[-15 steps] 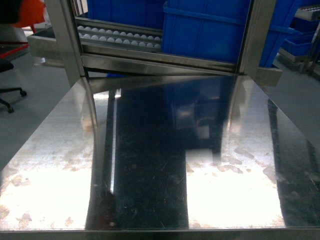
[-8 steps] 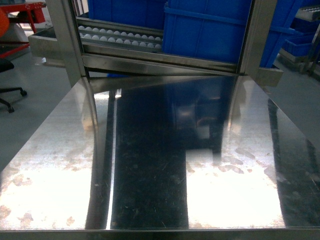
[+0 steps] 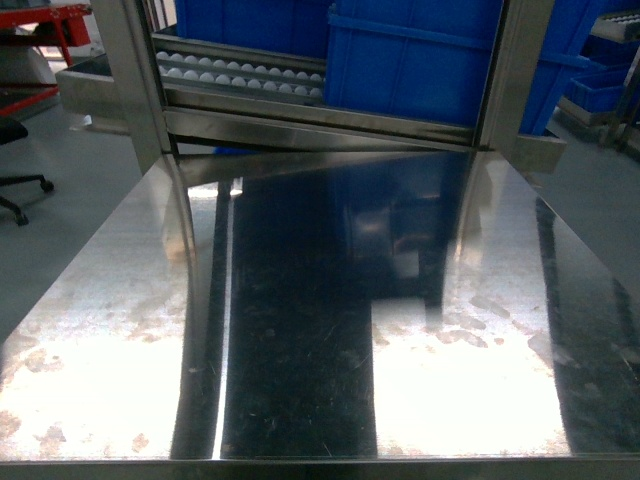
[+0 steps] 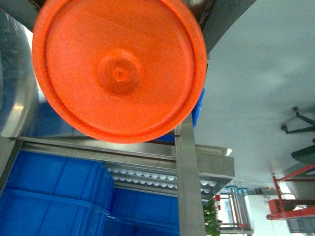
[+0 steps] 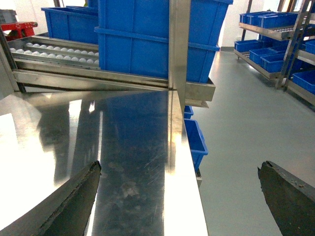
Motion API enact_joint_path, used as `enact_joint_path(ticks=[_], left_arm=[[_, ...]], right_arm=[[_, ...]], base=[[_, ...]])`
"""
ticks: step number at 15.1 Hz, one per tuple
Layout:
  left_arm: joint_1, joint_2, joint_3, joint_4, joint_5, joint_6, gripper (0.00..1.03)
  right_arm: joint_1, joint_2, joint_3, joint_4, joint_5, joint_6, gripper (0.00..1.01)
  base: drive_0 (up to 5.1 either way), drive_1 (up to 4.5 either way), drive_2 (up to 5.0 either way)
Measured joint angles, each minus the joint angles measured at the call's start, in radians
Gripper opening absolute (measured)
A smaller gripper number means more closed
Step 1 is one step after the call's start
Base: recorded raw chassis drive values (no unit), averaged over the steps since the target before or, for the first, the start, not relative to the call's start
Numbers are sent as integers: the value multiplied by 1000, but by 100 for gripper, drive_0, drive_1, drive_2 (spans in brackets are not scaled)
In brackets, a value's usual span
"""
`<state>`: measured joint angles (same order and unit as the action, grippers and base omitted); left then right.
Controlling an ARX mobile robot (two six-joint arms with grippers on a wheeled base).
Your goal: Pick capacitor and pack into box
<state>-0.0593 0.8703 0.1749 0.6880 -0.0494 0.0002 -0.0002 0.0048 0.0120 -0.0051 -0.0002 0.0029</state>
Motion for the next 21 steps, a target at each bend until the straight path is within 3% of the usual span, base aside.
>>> enact_joint_path(ticks=[1,2,8,10,21], left_arm=[[55,-39,-26,-16,42,0,44],[66,-71,-45,-33,35,0,44],[57,-292,-127,-172,49,0,44],[57,-329,-161,-163,50,0,44],[57,-645,-161,-463,49,0,44]], right_arm=[[0,0,0,0,0,0,98],[0,0,0,0,1,0,98],[0,0,0,0,0,0,98],[0,0,0,0,0,0,98],[0,0,0,0,0,0,98]], base=[[0,0,0],[0,0,0],[0,0,0],[0,0,0],[0,0,0]])
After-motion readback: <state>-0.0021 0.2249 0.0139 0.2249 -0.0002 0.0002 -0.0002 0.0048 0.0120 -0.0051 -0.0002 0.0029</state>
